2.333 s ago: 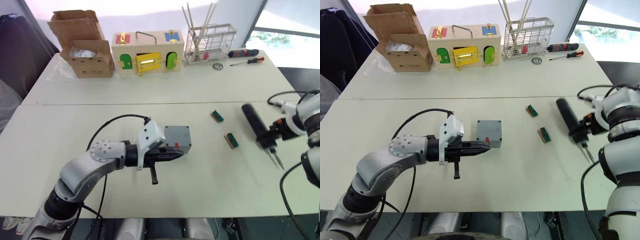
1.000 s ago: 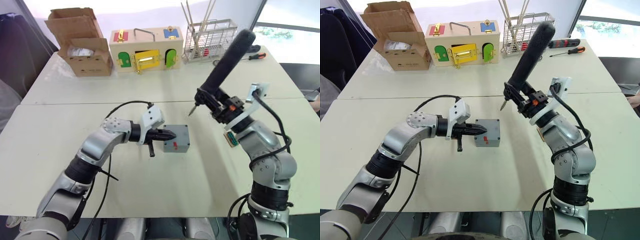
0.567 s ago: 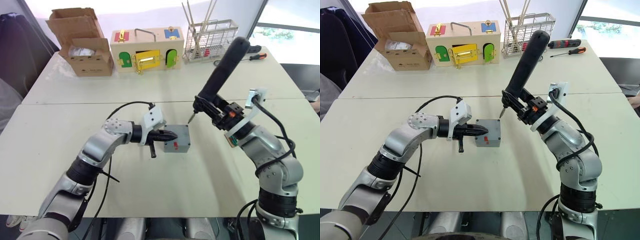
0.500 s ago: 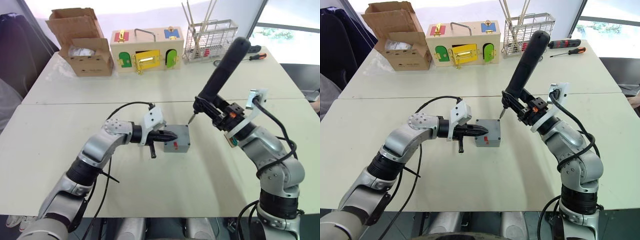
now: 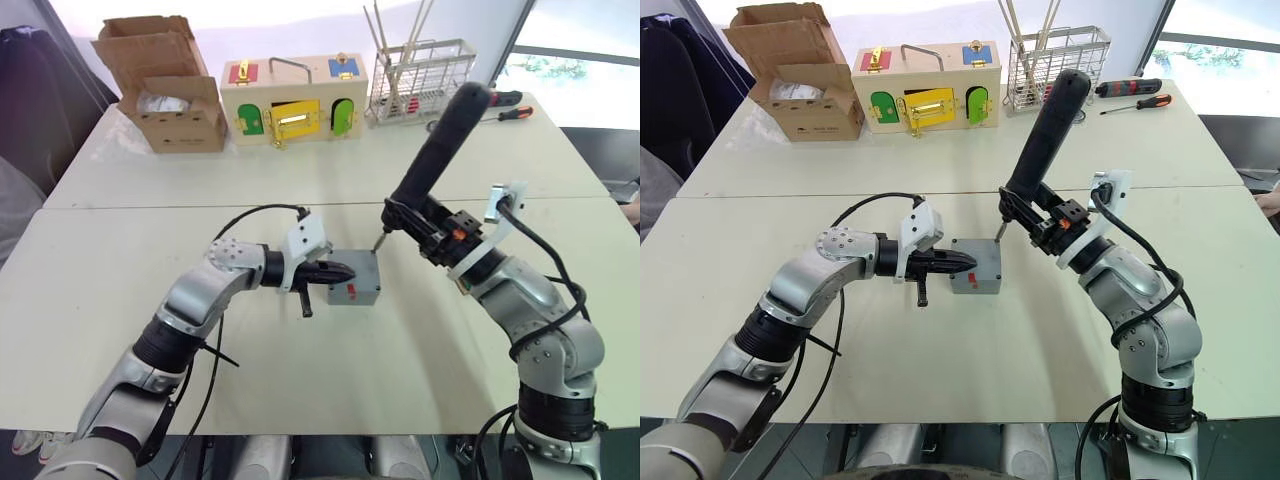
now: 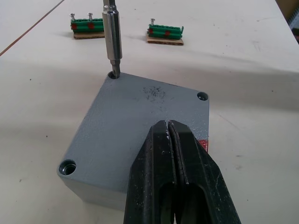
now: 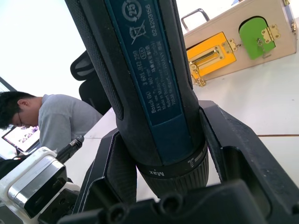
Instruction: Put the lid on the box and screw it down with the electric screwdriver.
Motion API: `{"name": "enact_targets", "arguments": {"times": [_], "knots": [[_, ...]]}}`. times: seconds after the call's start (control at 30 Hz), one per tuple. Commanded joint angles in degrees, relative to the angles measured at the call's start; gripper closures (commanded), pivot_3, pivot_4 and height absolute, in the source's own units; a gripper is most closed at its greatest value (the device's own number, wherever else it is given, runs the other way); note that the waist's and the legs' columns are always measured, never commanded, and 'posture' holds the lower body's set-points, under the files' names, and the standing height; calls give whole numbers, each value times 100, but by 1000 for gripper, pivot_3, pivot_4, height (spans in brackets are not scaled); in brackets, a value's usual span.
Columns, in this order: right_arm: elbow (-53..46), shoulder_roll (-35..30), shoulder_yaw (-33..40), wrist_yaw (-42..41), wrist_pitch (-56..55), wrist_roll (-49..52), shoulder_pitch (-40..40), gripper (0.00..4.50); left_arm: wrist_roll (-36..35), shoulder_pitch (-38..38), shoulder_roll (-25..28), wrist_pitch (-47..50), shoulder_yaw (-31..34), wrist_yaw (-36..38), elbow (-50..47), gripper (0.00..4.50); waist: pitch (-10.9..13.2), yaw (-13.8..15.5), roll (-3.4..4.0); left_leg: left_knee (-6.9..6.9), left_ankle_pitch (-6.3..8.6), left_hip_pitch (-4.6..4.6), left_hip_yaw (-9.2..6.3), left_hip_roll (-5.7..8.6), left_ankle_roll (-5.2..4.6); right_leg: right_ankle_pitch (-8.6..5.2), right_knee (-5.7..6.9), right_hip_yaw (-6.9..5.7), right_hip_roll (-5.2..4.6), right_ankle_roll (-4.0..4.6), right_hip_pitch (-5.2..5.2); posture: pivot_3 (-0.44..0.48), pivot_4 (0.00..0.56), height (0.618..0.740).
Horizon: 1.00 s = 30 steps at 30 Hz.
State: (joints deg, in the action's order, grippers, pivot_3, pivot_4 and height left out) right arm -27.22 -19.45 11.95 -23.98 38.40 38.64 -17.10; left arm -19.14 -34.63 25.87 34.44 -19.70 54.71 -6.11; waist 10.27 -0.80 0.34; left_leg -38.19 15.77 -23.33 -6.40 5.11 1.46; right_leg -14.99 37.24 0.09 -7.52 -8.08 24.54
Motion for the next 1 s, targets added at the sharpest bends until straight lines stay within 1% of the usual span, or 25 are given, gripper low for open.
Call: {"name": "enact_targets", "arguments": {"times": [0.03,0.2,0.37,0.5,0.67,0.77,0.83,0.93,1.0], "knots": [[-187,-109,-56,-119,-269,-32,-53,2732,95,102,26,73,-46,-18,-94,4500,0,-1,0,0,0,0,0,0,0,0,0,0,0,0,0,0,150,734],[-113,-216,-171,-212,-329,-129,16,2732,94,136,19,113,-41,-45,-161,4500,0,1,-1,0,0,0,0,0,0,0,0,0,0,0,0,0,150,734],[-2,-241,-494,-310,-483,-378,68,2732,112,161,1,114,-58,-50,-166,4500,-3,0,-2,0,0,3,0,1,0,0,0,0,0,0,-3,0,150,734],[229,-146,-819,-333,-673,-673,39,2732,138,174,-16,105,-76,-56,-152,4500,-18,-2,-9,0,0,10,1,1,0,0,0,-1,2,0,-9,0,150,734],[444,-150,-1013,-323,-782,-905,102,2732,170,187,-30,121,-64,-64,-151,4500,-46,-7,-15,2,2,26,0,-1,-3,0,-1,0,5,0,-25,0,150,734],[553,-28,-1026,-275,-845,-915,119,2732,198,221,-24,124,-72,-83,-151,4500,-74,-12,-25,5,3,29,1,-1,-4,-1,-1,0,6,0,-26,0,150,734],[598,85,-1010,-238,-954,-924,100,2732,236,247,-38,115,-92,-106,-129,4500,-80,-16,-33,8,3,40,1,-3,-5,-1,-2,0,8,0,-36,0,150,734],[642,181,-999,-172,-1105,-1023,63,2732,303,290,-39,75,-133,-107,-95,4500,-80,-13,-32,24,16,90,0,-5,-26,-3,-17,0,9,0,-87,0,150,734],[686,224,-976,-85,-1264,-1153,38,2732,334,322,-40,60,-151,-100,-97,4500,-80,-11,-33,24,22,99,-1,-6,-35,-4,-23,0,12,-1,-99,0,150,734]]}}
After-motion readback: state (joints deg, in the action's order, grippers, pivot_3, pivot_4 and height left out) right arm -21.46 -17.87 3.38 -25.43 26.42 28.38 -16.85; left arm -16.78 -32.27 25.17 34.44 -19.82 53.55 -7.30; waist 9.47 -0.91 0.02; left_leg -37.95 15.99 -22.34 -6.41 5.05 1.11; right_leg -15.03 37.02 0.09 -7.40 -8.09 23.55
